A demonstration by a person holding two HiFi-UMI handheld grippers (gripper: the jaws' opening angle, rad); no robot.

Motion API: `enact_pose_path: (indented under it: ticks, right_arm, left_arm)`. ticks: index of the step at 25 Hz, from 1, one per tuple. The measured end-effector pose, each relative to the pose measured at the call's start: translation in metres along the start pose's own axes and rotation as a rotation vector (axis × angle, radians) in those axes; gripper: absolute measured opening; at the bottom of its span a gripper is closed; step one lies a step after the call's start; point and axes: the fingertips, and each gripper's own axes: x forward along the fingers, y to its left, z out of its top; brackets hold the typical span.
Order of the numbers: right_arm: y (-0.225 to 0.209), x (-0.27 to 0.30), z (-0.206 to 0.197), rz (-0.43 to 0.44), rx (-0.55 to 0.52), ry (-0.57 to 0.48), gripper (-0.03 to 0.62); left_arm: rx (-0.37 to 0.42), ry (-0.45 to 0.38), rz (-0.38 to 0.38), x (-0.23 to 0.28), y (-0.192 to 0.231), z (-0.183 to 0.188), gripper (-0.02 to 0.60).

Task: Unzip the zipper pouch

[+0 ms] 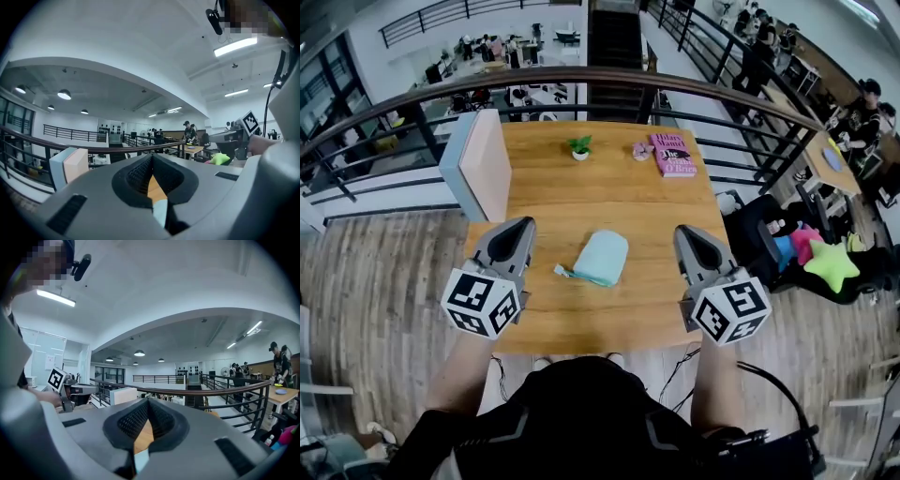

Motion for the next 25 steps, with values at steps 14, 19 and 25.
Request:
enact_pose_path:
  ticks: [14,19,25]
  right_arm:
    - [0.0012,0.0077,-0.0042,-0.005,-0.067,0.027,0.008]
    - [-0.0001,0.0088,-0.0033,0.0,-0.072,0.029,0.008]
    - [-0.0002,0.0097,-0.0054,0.007,-0.086,0.049,0.008]
  left_arm:
    - [-0.001,0.007,0.048,-0.0022,0.0081,-0.0038,0.029]
    - [-0.013,0.005,0.056,-0.0022,0.0076,-0.0022,0.029]
    - [0.003,-0.007,0.064,0.0032,0.0019,0.0034,0.029]
